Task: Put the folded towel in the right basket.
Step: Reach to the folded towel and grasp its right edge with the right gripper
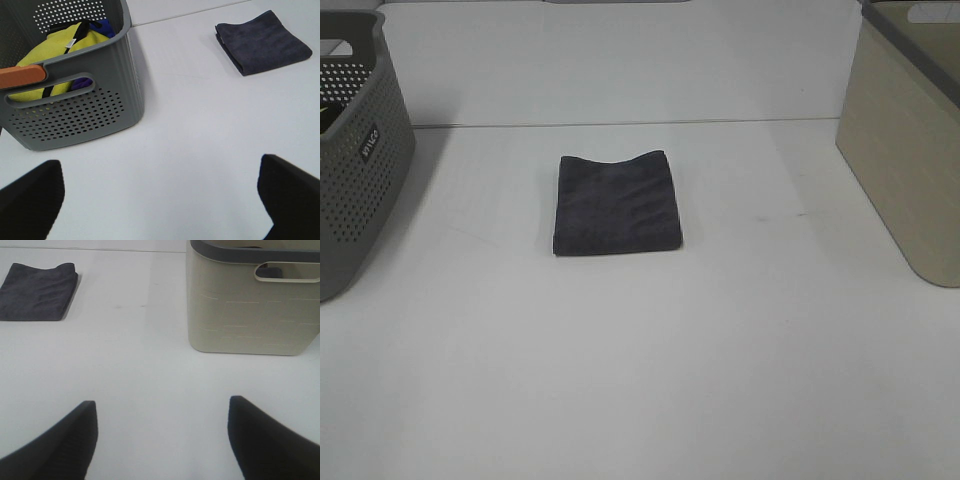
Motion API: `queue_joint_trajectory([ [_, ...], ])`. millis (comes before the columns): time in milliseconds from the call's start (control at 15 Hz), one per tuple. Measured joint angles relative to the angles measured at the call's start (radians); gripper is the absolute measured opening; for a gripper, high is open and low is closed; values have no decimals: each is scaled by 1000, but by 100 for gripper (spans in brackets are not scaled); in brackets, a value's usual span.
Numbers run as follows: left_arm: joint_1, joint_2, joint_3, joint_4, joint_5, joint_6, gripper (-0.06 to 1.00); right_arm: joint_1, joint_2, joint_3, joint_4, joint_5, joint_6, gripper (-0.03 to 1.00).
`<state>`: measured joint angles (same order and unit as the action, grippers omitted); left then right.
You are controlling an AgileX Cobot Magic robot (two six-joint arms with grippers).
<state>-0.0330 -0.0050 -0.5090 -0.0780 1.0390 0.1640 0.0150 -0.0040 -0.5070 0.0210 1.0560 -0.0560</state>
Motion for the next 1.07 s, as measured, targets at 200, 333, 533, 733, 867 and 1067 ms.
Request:
queue_joint_trajectory([
  [200, 0, 0, 0, 0, 0, 0, 99, 0, 0, 0, 1, 0, 0, 68],
  [333, 0, 0, 0, 0, 0, 0, 99, 0, 0, 0, 1, -1, 0, 68],
  [533, 0, 0, 0, 0, 0, 0, 99, 0, 92, -30, 2, -80, 0, 68],
  [733, 0, 0, 0, 0, 0, 0, 99, 0, 349, -125, 47, -235, 0, 68],
  [867, 0, 0, 0, 0, 0, 0, 99, 0, 545, -207, 123, -293, -3, 68],
  [1067, 0, 0, 0, 0, 0, 0, 99, 0, 855, -379, 220, -318, -99, 68],
])
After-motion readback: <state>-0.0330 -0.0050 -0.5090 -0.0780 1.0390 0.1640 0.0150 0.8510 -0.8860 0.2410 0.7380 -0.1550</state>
